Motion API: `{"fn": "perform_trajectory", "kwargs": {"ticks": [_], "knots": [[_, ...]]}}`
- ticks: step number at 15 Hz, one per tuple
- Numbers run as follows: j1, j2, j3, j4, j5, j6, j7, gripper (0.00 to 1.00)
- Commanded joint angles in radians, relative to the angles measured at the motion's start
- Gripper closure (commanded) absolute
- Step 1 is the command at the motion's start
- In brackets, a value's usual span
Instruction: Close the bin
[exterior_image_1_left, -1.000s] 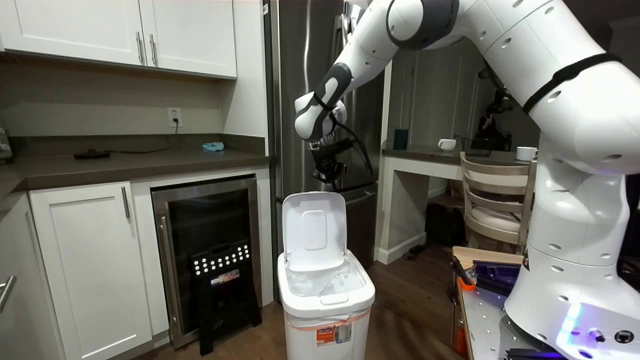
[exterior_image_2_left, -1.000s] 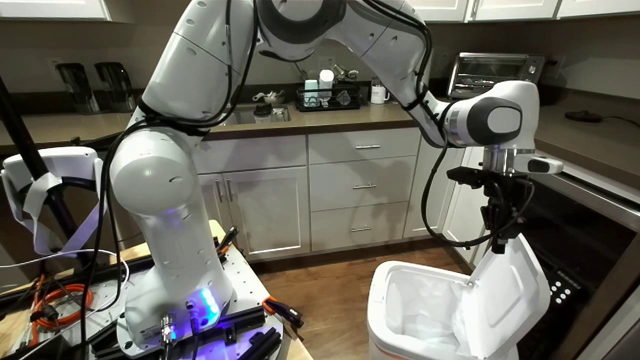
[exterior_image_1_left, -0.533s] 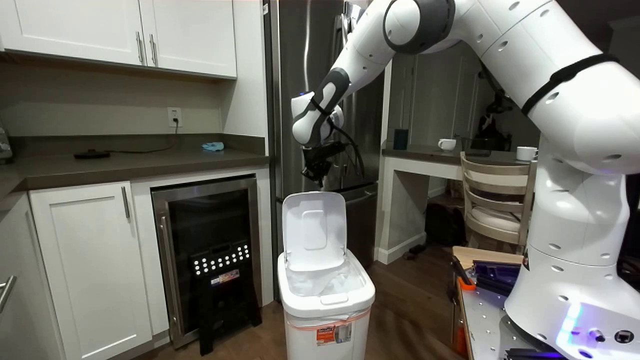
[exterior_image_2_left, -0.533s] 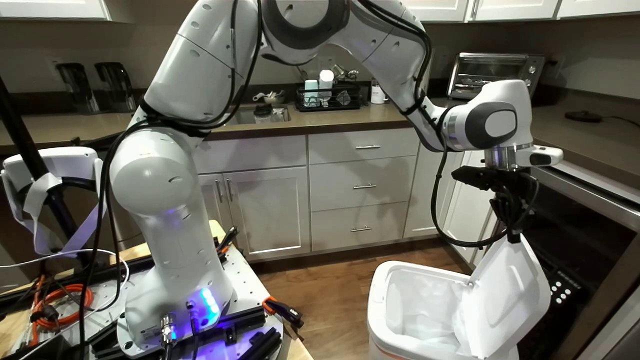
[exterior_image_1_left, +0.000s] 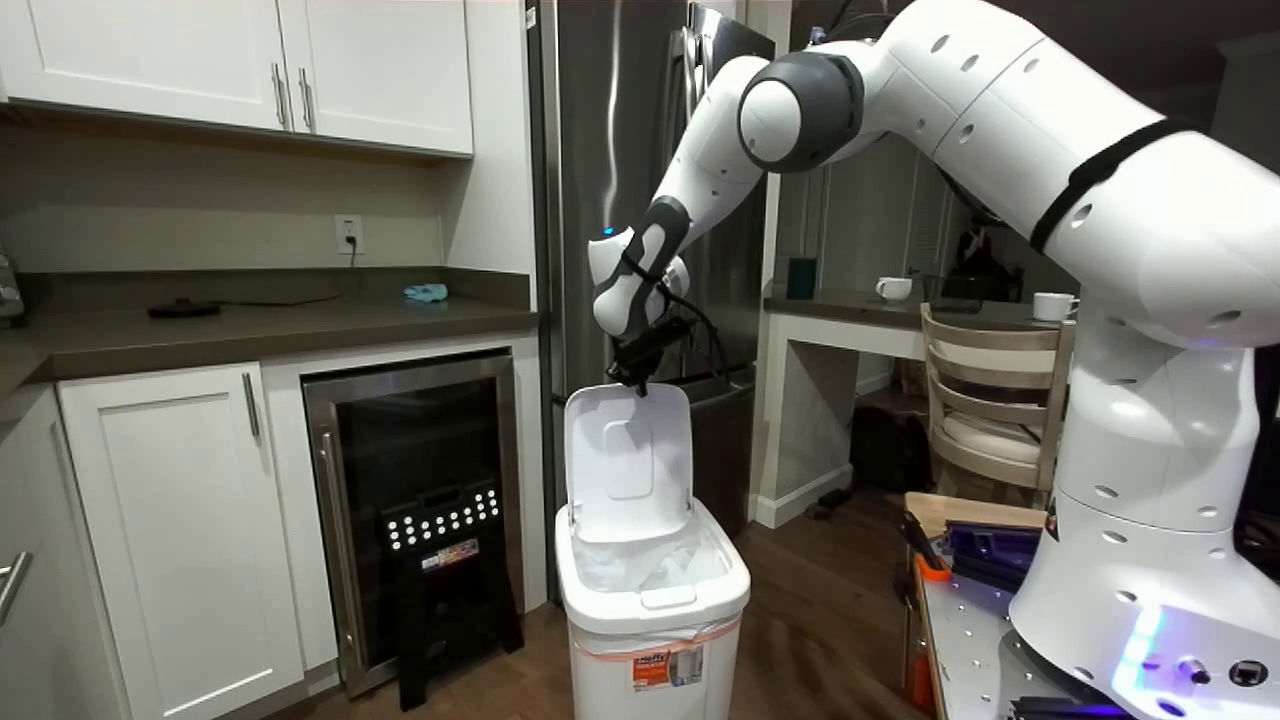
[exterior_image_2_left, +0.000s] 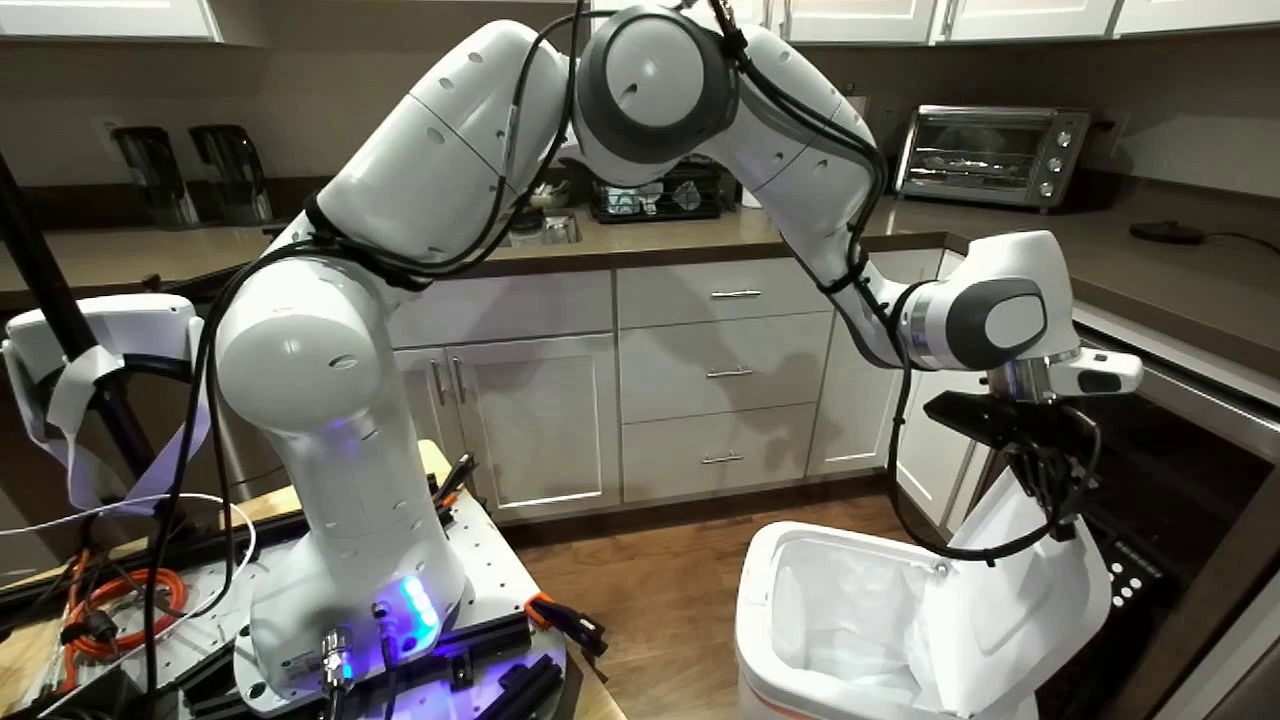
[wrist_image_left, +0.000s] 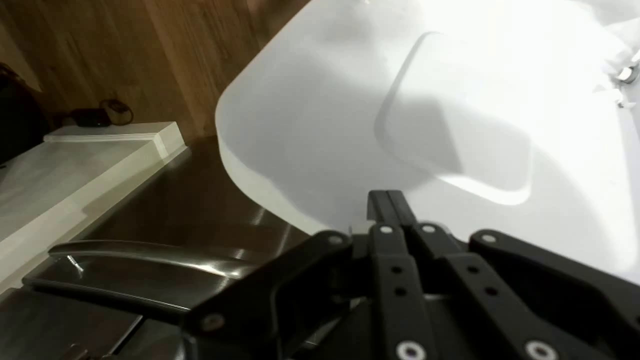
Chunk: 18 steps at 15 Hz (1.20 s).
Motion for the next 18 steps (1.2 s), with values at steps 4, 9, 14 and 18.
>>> {"fn": "perform_trajectory", "kwargs": {"ticks": [4,9,14,18], "knots": [[0.018,0.009,-0.010,0.190,-0.011,-0.218,0.013,1.00],[0.004,0.041,-0.003,0.362,-0.027,-0.288,0.019,1.00],[-0.017,0.092,-0.028,0.374,0.006,-0.245,0.012,1.00],[-0.061,0.144,-0.016,0.373,0.033,-0.223,0.012,1.00]]}}
